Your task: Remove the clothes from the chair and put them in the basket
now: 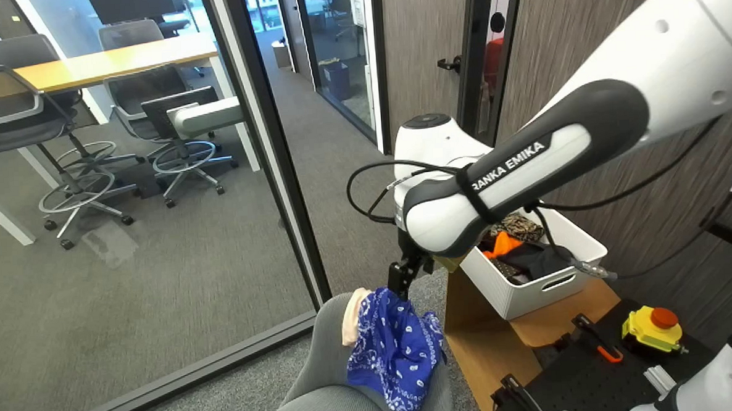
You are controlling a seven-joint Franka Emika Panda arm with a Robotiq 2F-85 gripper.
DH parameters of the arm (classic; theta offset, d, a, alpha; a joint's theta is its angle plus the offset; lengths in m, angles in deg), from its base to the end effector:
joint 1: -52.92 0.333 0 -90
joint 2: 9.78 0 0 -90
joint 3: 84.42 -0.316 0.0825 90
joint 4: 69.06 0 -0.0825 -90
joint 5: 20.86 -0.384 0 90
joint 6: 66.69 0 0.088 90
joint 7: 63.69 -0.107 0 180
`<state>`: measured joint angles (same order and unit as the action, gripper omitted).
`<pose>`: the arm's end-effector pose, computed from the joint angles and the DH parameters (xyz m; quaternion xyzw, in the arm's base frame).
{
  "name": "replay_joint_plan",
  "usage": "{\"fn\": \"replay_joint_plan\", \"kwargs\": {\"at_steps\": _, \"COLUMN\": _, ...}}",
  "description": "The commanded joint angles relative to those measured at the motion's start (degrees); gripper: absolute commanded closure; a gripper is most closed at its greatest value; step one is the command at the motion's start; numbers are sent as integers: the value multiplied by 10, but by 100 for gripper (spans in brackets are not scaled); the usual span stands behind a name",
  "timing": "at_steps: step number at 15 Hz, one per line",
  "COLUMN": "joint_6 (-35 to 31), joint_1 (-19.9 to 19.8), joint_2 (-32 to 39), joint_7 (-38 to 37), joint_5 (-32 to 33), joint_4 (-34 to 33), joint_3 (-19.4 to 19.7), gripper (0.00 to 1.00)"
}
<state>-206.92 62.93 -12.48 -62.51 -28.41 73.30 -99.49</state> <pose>0.4240 0.1981 0.3064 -0.9834 -0.1775 0.0031 0.0364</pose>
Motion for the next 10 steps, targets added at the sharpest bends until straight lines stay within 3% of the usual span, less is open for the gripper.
{"fn": "replay_joint_plan", "kwargs": {"at_steps": 1, "joint_6": -34, "joint_1": 9, "joint_2": 89, "joint_7": 70, "joint_5": 2, "joint_4": -58, "joint_3": 12, "gripper": 0}}
{"fn": "replay_joint_plan", "kwargs": {"at_steps": 10, "joint_6": -31, "joint_1": -4, "joint_2": 245, "joint_7": 146, "joint_5": 6, "joint_4": -175, "joint_3": 2, "gripper": 0}}
